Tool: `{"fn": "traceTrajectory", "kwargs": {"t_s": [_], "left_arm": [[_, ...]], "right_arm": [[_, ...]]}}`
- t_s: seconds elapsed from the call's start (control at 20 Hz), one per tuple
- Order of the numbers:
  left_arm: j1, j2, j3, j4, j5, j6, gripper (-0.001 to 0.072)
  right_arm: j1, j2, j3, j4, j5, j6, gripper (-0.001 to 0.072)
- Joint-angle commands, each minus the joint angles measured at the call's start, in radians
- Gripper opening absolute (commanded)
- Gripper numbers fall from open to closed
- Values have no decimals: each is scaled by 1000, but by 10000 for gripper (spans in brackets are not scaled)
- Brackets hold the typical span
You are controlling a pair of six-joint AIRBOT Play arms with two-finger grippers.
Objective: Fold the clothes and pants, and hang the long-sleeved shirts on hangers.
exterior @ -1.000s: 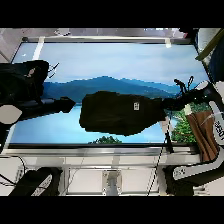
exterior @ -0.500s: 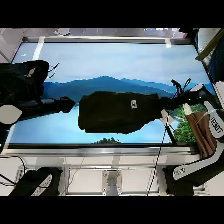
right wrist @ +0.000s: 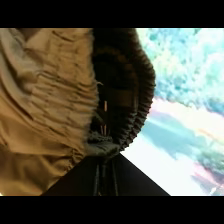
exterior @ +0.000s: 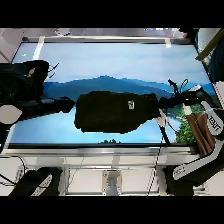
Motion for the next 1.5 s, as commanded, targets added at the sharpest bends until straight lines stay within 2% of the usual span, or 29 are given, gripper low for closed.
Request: {"fn": "traceTrajectory", "kwargs": {"t_s": [0.0, 0.25, 0.5, 0.75, 0.85, 1.1, 1.3, 1.35, 1.45], "left_arm": [[0, 0, 1, 0, 1, 0, 479], [0, 0, 1, 0, 1, 0, 479], [0, 0, 1, 0, 1, 1, 478], [0, 0, 1, 1, 1, 2, 479], [0, 0, 1, 1, 2, 27, 479], [0, 0, 1, 1, 1, 31, 479], [0, 0, 1, 1, 1, 31, 479], [0, 0, 1, 1, 1, 31, 479], [0, 0, 1, 0, 1, 31, 480]], "right_arm": [[-20, 20, 84, 42, 96, -8, 14], [-183, 194, 301, -26, 185, 173, 13], [-542, 439, 329, -160, 295, 311, 13], [-1024, 673, 156, -163, 229, 418, 13], [-1134, 732, 35, -217, 245, 439, 12], [-1151, 835, -219, -647, 220, 566, 12], [-1151, 833, -224, -731, 196, 602, 15], [-1151, 833, -213, -729, 184, 613, 63], [-1151, 833, -152, -711, 171, 663, 551]]}}
